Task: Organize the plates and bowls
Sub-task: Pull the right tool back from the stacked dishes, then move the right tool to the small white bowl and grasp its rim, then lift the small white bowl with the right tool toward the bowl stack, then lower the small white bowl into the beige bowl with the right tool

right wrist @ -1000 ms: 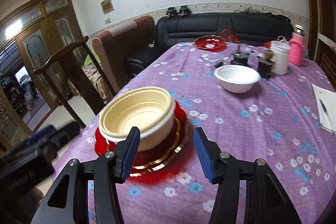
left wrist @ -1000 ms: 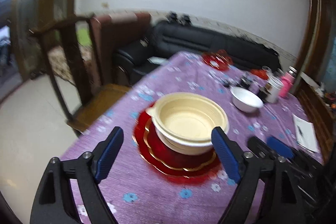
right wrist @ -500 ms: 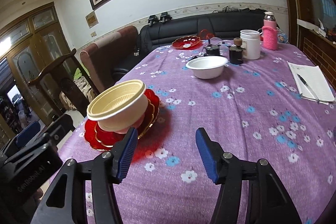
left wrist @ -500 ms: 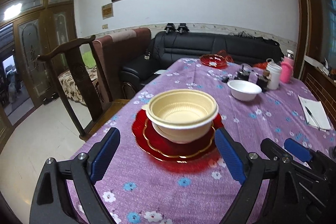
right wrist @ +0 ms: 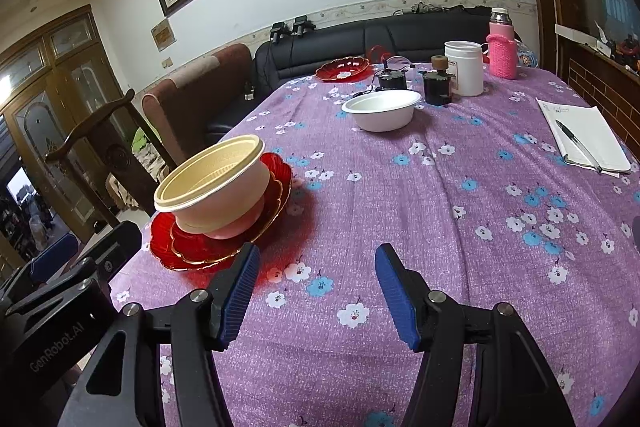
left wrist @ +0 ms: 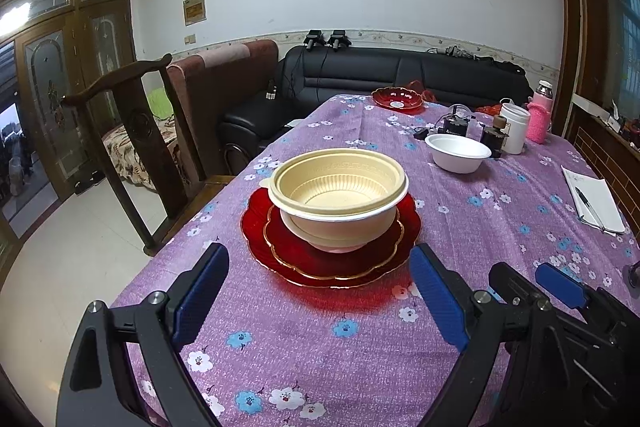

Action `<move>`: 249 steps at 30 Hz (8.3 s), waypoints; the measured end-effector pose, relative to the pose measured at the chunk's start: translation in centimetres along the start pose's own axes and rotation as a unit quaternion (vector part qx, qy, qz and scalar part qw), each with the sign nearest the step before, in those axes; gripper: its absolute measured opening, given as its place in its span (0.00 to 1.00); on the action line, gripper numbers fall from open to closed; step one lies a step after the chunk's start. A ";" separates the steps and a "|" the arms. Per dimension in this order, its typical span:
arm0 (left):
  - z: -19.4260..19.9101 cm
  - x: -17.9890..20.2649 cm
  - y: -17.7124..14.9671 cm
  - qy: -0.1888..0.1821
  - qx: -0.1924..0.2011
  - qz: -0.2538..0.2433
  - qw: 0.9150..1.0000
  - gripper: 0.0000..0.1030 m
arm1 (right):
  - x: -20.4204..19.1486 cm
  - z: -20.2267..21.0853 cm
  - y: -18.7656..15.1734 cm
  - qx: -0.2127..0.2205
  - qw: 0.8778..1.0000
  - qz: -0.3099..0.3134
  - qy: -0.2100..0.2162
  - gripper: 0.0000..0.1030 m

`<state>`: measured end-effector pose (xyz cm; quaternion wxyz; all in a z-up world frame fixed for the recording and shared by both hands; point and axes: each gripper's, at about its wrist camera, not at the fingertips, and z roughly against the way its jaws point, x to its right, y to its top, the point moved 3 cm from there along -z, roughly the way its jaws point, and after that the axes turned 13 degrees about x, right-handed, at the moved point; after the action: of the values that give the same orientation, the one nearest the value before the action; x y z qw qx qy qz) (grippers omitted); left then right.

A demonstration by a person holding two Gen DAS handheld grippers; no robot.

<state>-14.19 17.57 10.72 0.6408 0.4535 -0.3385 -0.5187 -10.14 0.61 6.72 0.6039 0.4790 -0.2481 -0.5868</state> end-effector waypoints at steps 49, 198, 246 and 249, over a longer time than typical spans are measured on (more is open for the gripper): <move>8.9 2.1 11.8 -0.135 0.101 0.006 0.986 0.89 | -1.9 13.7 14.5 0.191 0.977 0.095 0.008 0.73; -11.1 2.1 4.3 -0.150 -0.173 0.107 0.968 0.12 | 0.2 -8.2 7.9 -0.064 0.988 -0.062 0.125 0.13; -16.6 -5.6 2.8 -0.075 -0.184 0.114 0.973 0.14 | -8.2 -15.8 5.6 -0.128 0.986 -0.026 0.101 0.14; -16.4 -5.3 3.0 -0.063 -0.168 0.097 0.979 0.14 | -8.3 -15.9 5.5 -0.125 0.987 -0.021 0.099 0.14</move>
<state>0.43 26.68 7.80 0.7323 0.2712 -0.3285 -0.5313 4.58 12.24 7.02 0.6683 0.4608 -0.1016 -0.5751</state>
